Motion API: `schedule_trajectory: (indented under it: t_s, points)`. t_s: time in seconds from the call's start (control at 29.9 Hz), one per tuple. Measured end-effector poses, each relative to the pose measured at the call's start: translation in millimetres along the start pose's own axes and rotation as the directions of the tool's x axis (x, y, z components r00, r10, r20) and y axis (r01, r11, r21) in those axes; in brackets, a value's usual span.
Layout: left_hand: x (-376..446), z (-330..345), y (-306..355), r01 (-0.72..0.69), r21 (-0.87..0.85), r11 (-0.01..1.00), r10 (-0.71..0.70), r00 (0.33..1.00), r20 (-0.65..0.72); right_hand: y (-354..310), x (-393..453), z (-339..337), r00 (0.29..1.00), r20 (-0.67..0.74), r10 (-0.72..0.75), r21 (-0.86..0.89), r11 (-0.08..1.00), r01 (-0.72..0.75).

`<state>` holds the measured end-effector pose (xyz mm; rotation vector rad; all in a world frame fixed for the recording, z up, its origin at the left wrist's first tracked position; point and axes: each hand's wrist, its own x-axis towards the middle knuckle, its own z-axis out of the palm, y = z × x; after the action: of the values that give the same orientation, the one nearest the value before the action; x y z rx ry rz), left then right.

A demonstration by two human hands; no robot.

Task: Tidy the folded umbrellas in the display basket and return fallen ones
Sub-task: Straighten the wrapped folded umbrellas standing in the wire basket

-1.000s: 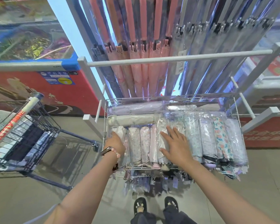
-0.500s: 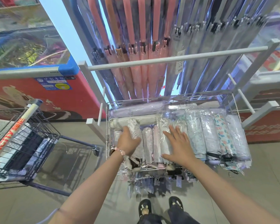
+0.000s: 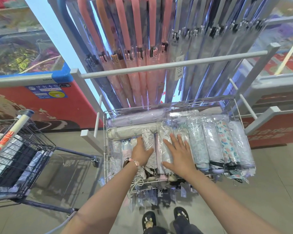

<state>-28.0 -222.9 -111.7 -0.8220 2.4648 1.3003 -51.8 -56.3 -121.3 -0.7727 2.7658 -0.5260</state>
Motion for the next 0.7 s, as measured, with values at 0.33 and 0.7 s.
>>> schedule_trajectory:
  t_s: [0.33,0.7]
  points:
    - [6.6,2.1,8.0,-0.018,0.286,0.958,0.025,0.999,-0.022,-1.0,2.3,1.3,1.0,-0.008,0.007,0.003,1.0,-0.007]
    - [6.7,-5.3,1.8,-0.053,0.316,0.947,0.043,0.998,0.038,-11.3,2.8,-4.3,0.997,-0.043,0.059,-0.062,0.996,-0.062]
